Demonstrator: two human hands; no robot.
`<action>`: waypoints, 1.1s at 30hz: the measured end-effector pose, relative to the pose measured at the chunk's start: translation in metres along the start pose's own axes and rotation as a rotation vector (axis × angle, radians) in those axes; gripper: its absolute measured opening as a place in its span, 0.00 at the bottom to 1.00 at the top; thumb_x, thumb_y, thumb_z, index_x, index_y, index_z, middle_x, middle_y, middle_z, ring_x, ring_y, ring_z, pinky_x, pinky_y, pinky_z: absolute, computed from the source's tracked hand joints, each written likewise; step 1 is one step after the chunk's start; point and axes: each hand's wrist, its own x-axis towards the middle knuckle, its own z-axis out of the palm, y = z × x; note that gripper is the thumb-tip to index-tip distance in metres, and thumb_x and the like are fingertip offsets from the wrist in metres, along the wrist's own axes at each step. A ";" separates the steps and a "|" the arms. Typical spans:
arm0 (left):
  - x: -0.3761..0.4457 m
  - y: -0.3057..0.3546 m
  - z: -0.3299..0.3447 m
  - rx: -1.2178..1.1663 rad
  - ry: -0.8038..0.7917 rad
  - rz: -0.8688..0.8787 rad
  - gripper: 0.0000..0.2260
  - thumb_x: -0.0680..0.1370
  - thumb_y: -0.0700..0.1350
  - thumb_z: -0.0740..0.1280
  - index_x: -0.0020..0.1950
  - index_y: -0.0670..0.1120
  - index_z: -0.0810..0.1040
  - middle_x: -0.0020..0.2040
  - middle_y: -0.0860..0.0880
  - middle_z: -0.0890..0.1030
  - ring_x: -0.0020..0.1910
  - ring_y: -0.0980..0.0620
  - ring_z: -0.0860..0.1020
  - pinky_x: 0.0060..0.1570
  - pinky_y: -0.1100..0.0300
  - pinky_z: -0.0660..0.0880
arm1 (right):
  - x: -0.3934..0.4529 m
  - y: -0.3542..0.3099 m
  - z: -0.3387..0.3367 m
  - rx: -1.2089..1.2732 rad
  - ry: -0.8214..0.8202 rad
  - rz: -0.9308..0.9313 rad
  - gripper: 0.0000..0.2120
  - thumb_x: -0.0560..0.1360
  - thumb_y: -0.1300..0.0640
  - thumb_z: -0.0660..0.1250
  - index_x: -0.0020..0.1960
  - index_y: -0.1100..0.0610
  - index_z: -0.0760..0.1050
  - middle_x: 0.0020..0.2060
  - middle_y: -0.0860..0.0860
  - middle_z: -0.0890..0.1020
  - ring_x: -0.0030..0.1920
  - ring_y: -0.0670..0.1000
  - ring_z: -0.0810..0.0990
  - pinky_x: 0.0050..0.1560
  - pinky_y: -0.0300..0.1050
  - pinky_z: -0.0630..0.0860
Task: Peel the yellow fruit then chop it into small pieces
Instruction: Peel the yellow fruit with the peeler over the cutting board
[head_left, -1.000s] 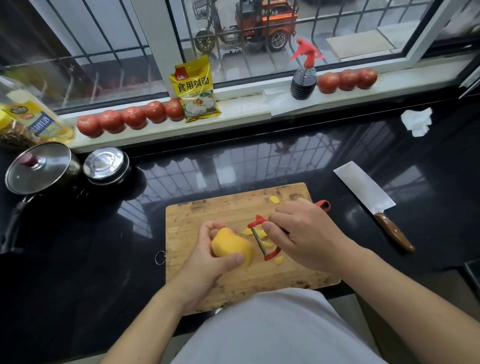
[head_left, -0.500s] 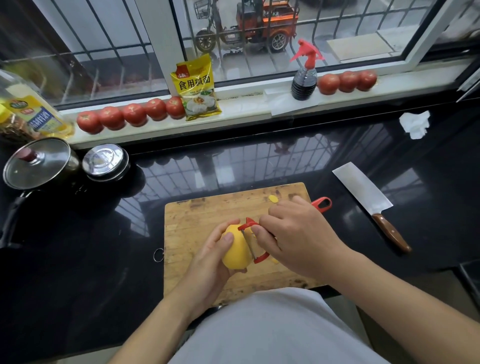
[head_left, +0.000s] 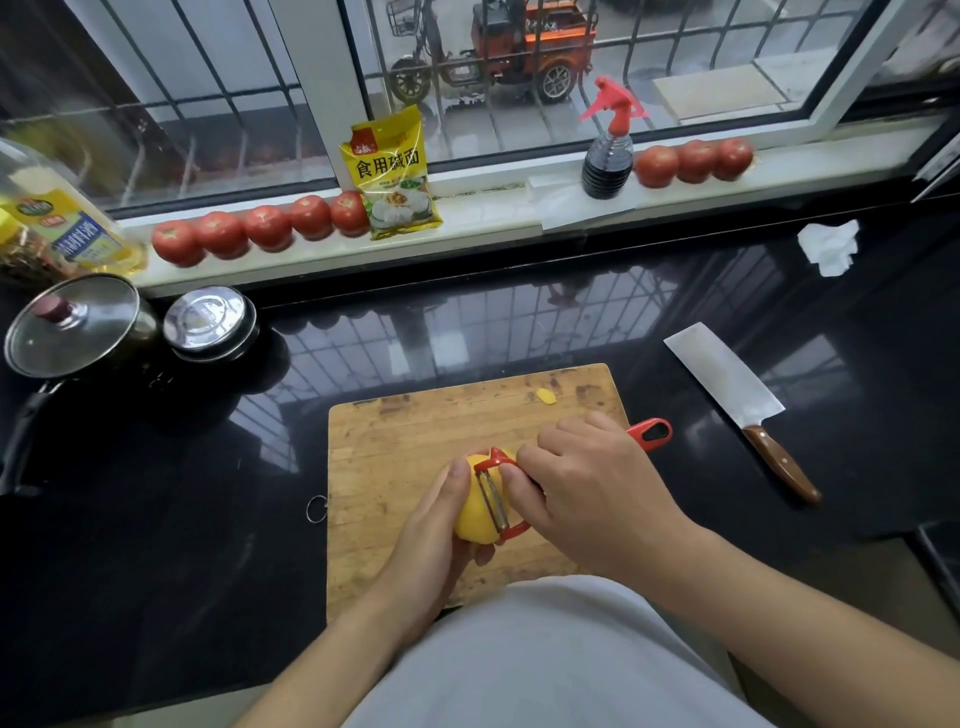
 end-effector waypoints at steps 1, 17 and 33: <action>0.000 -0.001 0.000 0.007 0.018 0.006 0.27 0.77 0.68 0.65 0.65 0.49 0.80 0.48 0.43 0.80 0.46 0.43 0.74 0.36 0.56 0.71 | 0.000 0.000 0.000 0.004 -0.001 -0.008 0.23 0.84 0.46 0.55 0.36 0.53 0.75 0.29 0.48 0.75 0.31 0.51 0.71 0.38 0.50 0.71; -0.001 0.006 -0.002 -0.102 0.009 0.029 0.17 0.77 0.60 0.64 0.55 0.52 0.85 0.47 0.43 0.83 0.39 0.47 0.79 0.47 0.44 0.68 | 0.013 0.028 0.017 0.068 -0.024 -0.017 0.22 0.85 0.48 0.56 0.34 0.53 0.71 0.27 0.46 0.69 0.28 0.49 0.66 0.36 0.46 0.64; 0.011 0.017 -0.006 -0.529 0.134 -0.084 0.20 0.81 0.51 0.59 0.65 0.40 0.79 0.51 0.38 0.83 0.45 0.35 0.81 0.34 0.54 0.81 | -0.004 0.080 0.087 -0.231 -0.550 0.424 0.24 0.85 0.43 0.45 0.53 0.50 0.78 0.49 0.49 0.82 0.49 0.53 0.78 0.51 0.51 0.69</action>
